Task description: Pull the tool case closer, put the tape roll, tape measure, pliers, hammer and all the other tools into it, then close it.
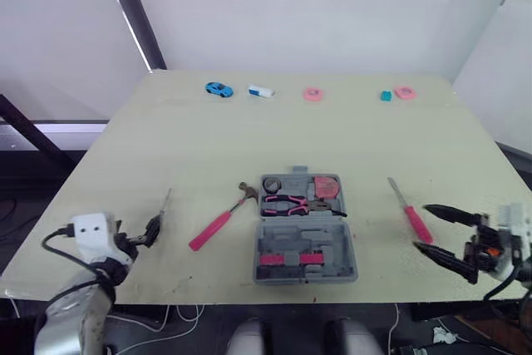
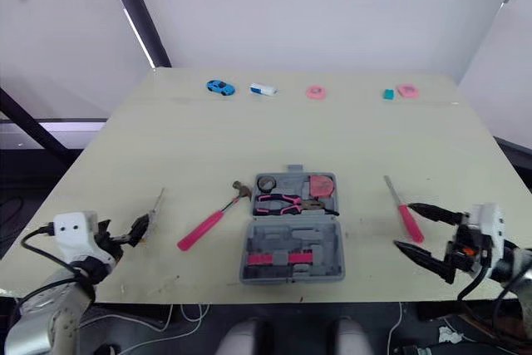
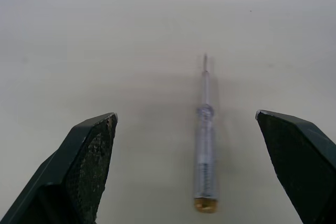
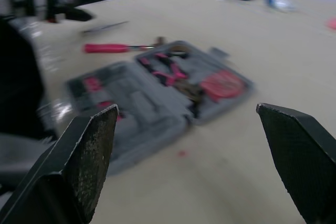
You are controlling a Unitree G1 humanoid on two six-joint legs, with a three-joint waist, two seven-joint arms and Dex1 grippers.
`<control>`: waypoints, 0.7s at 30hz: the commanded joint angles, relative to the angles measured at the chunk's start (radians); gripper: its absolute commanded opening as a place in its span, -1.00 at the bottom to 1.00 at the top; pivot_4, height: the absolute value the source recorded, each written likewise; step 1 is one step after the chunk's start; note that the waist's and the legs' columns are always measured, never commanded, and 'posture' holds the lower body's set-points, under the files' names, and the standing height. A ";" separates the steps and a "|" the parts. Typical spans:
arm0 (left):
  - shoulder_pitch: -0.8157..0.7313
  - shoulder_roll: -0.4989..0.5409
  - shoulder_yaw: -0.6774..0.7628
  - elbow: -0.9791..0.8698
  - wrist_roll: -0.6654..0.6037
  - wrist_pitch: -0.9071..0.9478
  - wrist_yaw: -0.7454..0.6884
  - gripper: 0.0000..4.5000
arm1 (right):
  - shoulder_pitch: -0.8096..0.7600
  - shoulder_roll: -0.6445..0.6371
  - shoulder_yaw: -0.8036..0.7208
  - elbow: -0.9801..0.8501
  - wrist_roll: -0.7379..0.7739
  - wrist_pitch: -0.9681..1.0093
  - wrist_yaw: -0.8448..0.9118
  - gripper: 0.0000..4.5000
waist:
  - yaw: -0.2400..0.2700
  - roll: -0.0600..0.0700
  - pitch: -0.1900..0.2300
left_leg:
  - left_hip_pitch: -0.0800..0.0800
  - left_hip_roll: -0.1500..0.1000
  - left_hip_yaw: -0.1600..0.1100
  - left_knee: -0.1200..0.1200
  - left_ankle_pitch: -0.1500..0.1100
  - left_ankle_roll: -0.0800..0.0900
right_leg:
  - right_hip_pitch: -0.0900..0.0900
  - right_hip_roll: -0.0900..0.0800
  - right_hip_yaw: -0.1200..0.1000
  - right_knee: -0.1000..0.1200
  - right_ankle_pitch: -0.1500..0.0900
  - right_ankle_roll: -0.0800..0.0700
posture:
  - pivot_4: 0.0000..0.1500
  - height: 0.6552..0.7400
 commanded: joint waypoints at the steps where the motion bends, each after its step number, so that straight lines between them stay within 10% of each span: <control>1: -0.017 -0.008 -0.009 -0.045 0.020 0.015 0.044 1.00 | -0.066 -0.011 0.028 -0.030 0.001 -0.018 0.038 0.97 | 0.001 0.000 0.000 | 0.000 0.000 0.000 0.001 0.000 0.000 | 0.001 0.000 0.000 0.000 0.000 0.000 | 1.00 0.99; 21: -0.148 0.019 -0.116 0.024 0.112 0.184 0.113 1.00 | -0.252 0.035 0.138 -0.001 -0.031 -0.044 0.057 0.97 | 0.018 -0.002 0.000 | 0.001 -0.001 -0.001 0.002 0.000 0.000 | 0.002 0.000 -0.001 0.001 0.000 0.000 | 1.00 0.99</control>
